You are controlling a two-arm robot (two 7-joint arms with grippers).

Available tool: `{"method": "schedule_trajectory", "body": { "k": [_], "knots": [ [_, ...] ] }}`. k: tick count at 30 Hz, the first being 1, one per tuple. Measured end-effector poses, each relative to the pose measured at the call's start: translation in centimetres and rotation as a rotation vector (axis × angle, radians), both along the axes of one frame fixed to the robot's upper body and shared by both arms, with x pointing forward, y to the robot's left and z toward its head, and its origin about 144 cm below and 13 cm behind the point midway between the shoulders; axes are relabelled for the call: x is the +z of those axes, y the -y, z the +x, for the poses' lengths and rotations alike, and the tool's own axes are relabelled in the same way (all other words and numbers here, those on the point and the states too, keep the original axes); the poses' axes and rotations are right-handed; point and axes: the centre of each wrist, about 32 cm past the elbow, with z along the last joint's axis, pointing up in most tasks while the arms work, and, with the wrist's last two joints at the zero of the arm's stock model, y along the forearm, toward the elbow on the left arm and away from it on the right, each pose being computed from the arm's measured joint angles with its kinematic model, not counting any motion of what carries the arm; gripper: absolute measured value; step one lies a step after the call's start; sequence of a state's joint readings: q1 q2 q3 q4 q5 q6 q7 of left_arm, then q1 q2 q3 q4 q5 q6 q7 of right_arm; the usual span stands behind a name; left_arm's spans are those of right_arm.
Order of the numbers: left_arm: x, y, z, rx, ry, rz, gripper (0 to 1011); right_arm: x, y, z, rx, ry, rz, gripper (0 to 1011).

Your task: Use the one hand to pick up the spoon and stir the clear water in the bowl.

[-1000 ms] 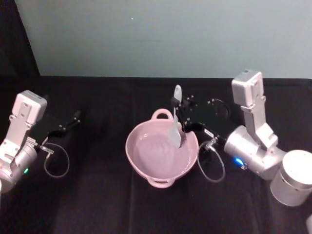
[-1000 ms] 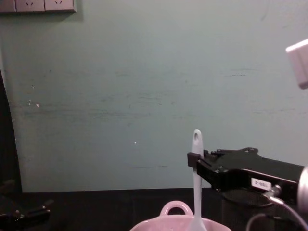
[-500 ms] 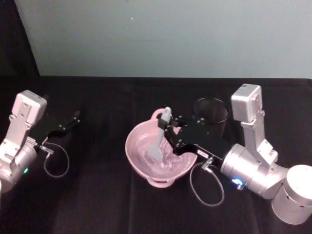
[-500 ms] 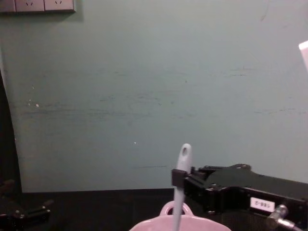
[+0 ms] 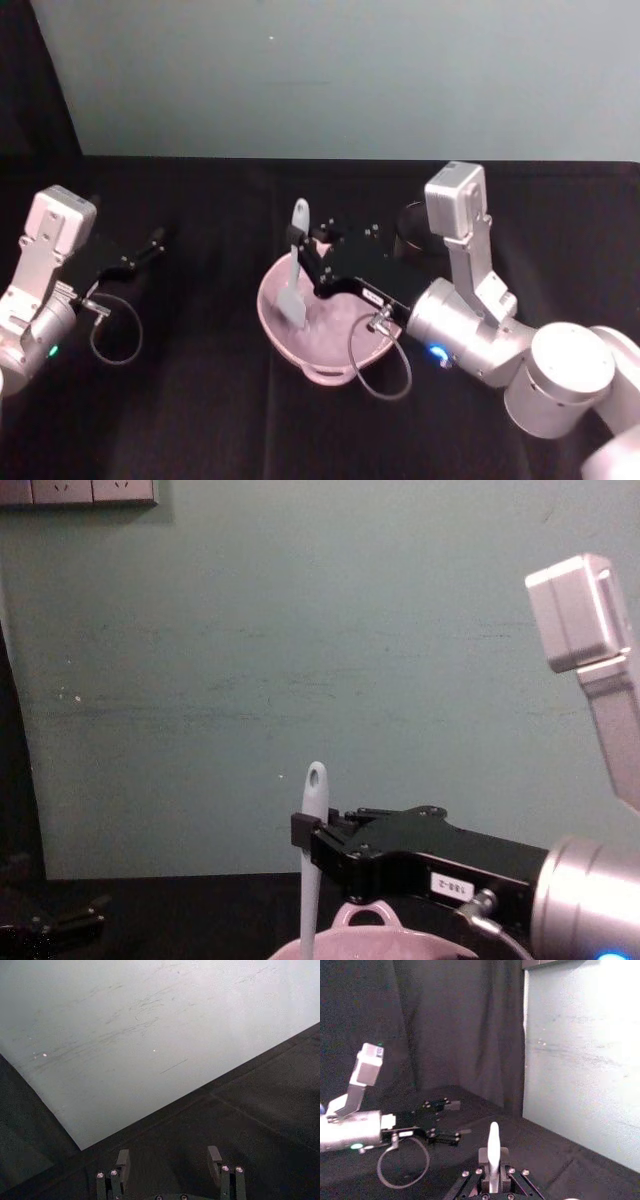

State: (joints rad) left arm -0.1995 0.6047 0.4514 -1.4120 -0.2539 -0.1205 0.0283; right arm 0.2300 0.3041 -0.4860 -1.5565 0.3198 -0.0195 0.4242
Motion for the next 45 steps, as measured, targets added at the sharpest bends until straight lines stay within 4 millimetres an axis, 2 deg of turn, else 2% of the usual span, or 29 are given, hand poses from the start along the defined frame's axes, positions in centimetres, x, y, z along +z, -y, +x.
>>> {"method": "schedule_trajectory", "body": {
  "k": [8, 19, 22, 32, 39, 45],
  "knots": [
    [0.0, 0.0, 0.0, 0.0, 0.0, 0.0, 1011, -0.6, -0.4, 1.8, -0.065, 0.051, -0.008, 123],
    [0.0, 0.0, 0.0, 0.0, 0.0, 0.0, 1011, -0.8, 1.1, 2.2, -0.15, 0.11, -0.045, 123],
    [0.0, 0.0, 0.0, 0.0, 0.0, 0.0, 1011, -0.6, 1.8, 1.9, -0.164, 0.117, -0.056, 123],
    [0.0, 0.0, 0.0, 0.0, 0.0, 0.0, 1011, 0.4, 4.1, -1.3, -0.138, 0.076, -0.063, 123],
    [0.0, 0.0, 0.0, 0.0, 0.0, 0.0, 1011, 0.2, 4.1, -2.7, -0.087, -0.005, -0.036, 123],
    [0.0, 0.0, 0.0, 0.0, 0.0, 0.0, 1011, 0.2, 3.3, -3.3, -0.041, -0.04, -0.017, 123]
  ]
}}
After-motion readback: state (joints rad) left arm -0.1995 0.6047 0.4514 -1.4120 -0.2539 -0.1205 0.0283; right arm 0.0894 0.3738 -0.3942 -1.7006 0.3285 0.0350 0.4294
